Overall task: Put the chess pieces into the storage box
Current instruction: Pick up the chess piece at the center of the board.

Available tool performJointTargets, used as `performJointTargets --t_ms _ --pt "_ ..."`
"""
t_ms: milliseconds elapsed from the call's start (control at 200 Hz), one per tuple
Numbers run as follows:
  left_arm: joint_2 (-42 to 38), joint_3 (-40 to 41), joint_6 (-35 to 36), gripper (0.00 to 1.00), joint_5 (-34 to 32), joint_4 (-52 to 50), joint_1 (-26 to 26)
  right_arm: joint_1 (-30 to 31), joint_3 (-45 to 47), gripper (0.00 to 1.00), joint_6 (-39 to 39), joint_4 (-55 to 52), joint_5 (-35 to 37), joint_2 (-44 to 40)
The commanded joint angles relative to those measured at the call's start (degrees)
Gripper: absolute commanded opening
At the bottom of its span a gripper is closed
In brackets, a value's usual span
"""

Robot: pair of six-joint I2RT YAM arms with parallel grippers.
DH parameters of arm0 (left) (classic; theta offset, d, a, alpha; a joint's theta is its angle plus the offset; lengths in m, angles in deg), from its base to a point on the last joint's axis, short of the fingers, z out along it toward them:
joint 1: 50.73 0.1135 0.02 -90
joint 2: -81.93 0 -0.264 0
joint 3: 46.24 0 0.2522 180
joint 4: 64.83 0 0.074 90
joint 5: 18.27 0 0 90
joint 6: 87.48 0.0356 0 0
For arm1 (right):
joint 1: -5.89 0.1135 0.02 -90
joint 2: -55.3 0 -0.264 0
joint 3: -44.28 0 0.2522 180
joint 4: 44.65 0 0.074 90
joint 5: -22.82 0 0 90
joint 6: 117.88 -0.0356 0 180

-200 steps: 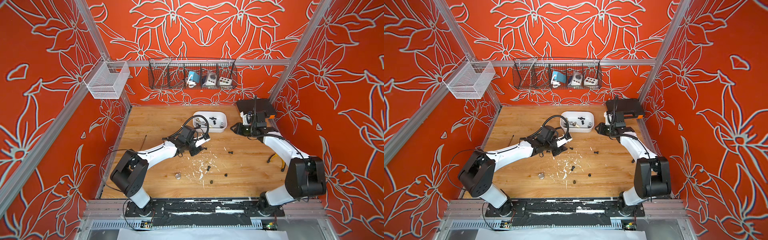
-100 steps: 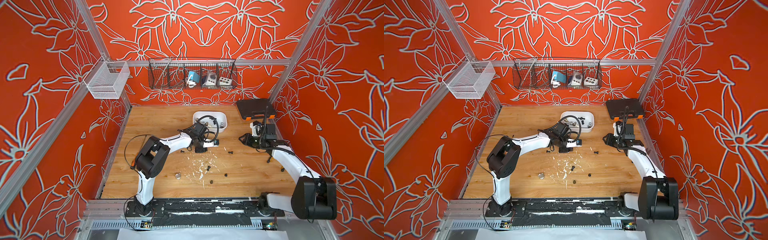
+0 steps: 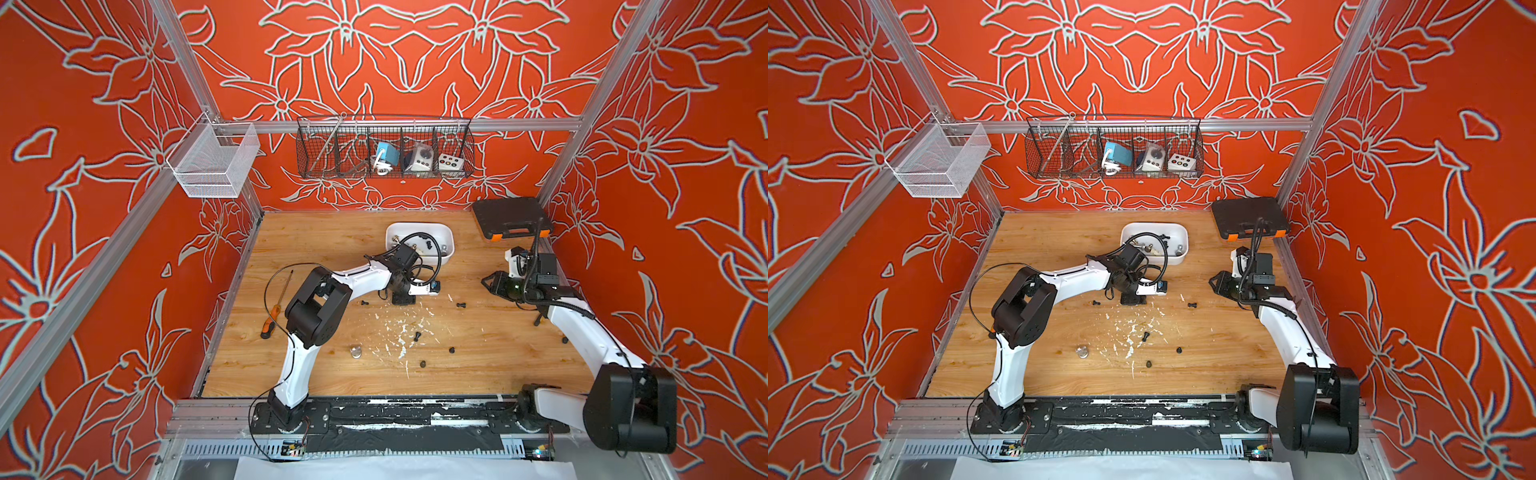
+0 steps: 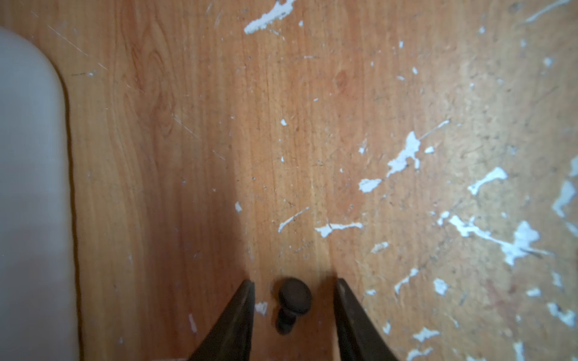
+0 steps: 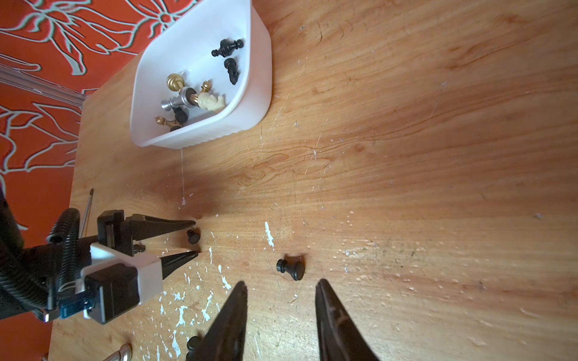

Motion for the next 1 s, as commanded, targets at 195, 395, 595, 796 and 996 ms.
performJointTargets --t_ms 195,395,595,796,996 --pt "3.77 -2.37 0.94 0.35 -0.36 -4.70 -0.18 -0.89 0.91 0.38 1.10 -1.47 -1.04 -1.21" --pt "4.40 -2.56 0.85 0.34 0.24 -6.21 0.13 -1.24 1.42 0.39 1.57 -2.11 -1.23 -1.96" --pt "4.69 -2.56 0.65 0.30 2.03 -8.64 0.76 -1.63 1.97 0.39 1.80 -2.70 -1.18 -2.61" --pt "5.69 -2.52 0.06 0.26 3.17 -9.49 1.40 -1.72 2.06 0.39 1.80 -2.85 -1.49 -2.79" --pt "5.83 -2.15 0.06 0.26 4.07 -9.82 1.90 -1.78 2.50 0.39 1.71 -2.78 -1.48 -2.95"
